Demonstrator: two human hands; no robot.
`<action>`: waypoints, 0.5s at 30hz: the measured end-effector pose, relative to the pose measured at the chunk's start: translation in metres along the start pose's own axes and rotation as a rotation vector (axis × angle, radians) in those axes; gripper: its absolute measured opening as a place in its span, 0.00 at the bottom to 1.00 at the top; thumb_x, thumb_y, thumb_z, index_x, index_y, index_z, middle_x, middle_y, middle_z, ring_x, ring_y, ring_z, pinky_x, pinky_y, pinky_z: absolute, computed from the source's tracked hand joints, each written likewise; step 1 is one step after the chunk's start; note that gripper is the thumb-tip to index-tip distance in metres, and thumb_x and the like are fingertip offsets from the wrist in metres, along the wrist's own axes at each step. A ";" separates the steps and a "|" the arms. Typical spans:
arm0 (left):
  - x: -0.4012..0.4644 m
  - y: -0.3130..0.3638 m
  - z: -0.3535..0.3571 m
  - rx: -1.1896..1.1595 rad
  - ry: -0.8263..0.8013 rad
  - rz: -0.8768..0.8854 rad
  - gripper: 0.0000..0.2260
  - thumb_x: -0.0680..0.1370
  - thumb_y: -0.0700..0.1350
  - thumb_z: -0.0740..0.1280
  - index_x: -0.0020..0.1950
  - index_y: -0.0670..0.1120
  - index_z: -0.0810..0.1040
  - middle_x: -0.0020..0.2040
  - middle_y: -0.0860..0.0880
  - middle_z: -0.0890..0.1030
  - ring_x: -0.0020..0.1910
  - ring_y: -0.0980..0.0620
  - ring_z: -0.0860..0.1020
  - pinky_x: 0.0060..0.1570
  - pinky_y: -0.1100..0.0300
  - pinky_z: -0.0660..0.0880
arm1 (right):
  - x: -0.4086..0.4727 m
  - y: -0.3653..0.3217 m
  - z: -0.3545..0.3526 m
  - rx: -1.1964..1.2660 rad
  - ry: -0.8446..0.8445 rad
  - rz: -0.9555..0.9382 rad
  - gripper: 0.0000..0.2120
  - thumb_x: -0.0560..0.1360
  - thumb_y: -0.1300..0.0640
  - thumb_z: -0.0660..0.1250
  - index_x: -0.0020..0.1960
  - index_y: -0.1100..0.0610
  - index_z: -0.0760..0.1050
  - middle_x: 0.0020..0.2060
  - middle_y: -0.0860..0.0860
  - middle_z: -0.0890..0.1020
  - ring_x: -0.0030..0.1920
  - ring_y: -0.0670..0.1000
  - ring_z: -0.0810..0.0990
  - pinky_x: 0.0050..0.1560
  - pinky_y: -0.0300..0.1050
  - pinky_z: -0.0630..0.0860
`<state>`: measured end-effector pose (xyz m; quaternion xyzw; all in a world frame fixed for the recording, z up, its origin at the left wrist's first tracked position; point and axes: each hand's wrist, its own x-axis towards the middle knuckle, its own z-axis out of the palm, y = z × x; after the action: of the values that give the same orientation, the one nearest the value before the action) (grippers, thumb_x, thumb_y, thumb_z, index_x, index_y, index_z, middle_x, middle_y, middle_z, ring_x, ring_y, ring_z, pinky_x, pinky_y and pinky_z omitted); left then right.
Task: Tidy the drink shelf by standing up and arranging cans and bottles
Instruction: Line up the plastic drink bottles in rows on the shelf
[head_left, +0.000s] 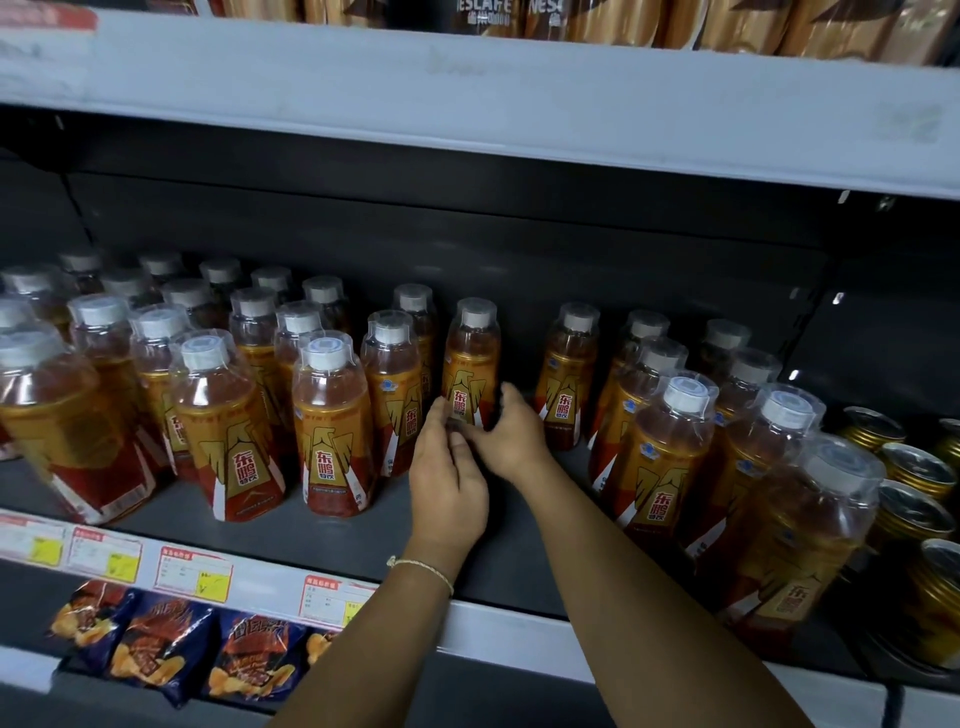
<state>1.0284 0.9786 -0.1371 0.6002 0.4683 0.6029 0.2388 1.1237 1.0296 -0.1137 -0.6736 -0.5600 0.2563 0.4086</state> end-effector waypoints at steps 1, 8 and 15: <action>0.000 0.002 -0.001 -0.013 0.003 0.006 0.23 0.80 0.42 0.54 0.74 0.36 0.64 0.72 0.41 0.70 0.72 0.47 0.68 0.72 0.54 0.64 | 0.002 0.001 0.002 0.031 -0.005 0.007 0.30 0.70 0.50 0.79 0.68 0.56 0.72 0.59 0.52 0.82 0.60 0.53 0.81 0.58 0.45 0.78; 0.000 0.006 -0.004 -0.040 0.013 -0.019 0.24 0.80 0.47 0.53 0.73 0.38 0.67 0.71 0.44 0.71 0.70 0.53 0.68 0.68 0.69 0.61 | -0.003 0.010 0.004 0.133 0.023 -0.004 0.21 0.71 0.55 0.79 0.60 0.53 0.75 0.48 0.46 0.83 0.49 0.47 0.83 0.44 0.34 0.76; 0.003 -0.002 -0.004 0.014 -0.016 -0.067 0.17 0.84 0.42 0.56 0.71 0.39 0.70 0.69 0.43 0.74 0.68 0.52 0.70 0.66 0.65 0.62 | -0.033 0.026 -0.011 0.103 0.001 -0.036 0.21 0.74 0.61 0.75 0.64 0.54 0.74 0.54 0.48 0.84 0.55 0.46 0.82 0.59 0.41 0.78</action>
<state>1.0238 0.9811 -0.1367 0.5906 0.4905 0.5864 0.2584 1.1393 0.9941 -0.1333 -0.6416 -0.5579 0.2772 0.4475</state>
